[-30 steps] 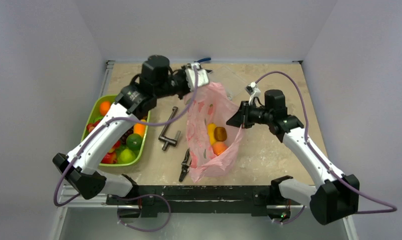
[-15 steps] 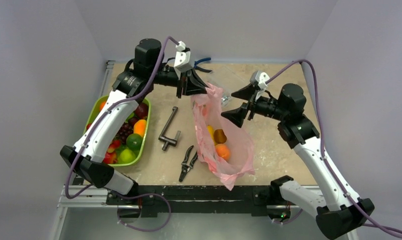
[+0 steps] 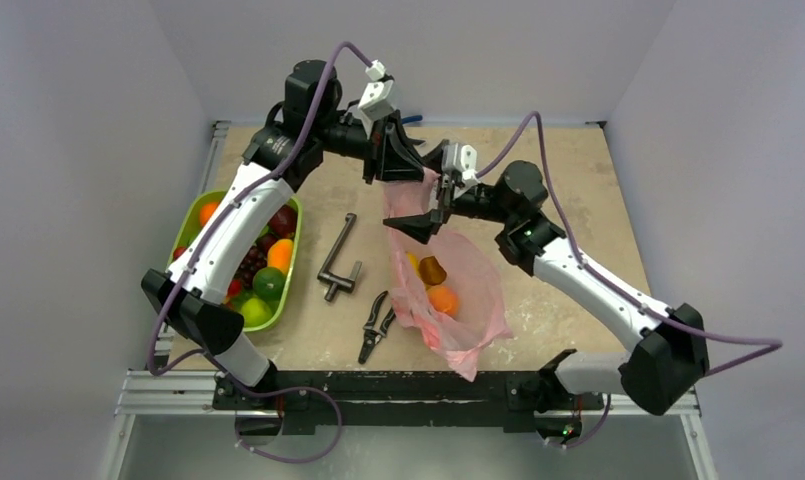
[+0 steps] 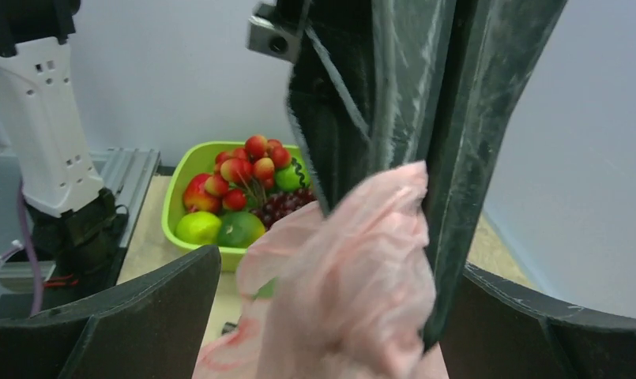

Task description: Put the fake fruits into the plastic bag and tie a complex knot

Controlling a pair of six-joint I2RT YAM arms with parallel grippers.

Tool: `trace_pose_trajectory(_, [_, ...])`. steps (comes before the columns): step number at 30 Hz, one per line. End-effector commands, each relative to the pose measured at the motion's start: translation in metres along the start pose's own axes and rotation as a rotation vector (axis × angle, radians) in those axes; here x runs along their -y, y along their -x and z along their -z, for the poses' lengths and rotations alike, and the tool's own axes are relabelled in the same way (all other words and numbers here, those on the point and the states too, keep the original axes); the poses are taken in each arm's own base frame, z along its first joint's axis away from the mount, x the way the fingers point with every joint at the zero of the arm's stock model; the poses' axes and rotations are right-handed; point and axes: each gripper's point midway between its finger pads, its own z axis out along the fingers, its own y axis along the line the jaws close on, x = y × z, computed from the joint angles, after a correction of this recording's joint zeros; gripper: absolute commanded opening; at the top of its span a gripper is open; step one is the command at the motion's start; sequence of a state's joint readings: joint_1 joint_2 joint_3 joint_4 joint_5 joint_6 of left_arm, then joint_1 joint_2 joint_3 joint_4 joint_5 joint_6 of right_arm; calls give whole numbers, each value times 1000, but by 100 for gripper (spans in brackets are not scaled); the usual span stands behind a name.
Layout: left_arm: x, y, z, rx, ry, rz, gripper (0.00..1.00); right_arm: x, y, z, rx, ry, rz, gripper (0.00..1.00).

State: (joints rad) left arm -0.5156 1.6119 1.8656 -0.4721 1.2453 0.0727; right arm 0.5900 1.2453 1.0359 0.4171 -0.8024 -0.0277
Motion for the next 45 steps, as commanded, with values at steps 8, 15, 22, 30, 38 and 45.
trace_pose_trajectory(8, [14, 49, 3, 85, -72, -43, 0, 22, -61, -11, 6, -144, -84, 16])
trace_pose_trajectory(15, [-43, 55, 39, 116, 180, -88, 0, -4, -92, 35, -157, -254, -273, 0])
trace_pose_trajectory(22, [-79, 45, 66, 54, 467, -155, 0, -3, -122, 54, -270, -437, -564, 0])
trace_pose_trajectory(30, [-108, 8, 72, 2, 582, -16, 0, 8, -129, 94, -264, -763, -741, 0])
trace_pose_trajectory(38, [-107, -3, 42, 21, 331, 15, 0, -6, -81, 84, -151, -575, -480, 73])
trace_pose_trajectory(45, [-96, -4, 31, 31, 155, -3, 0, 29, -29, 80, -147, -465, -72, 99])
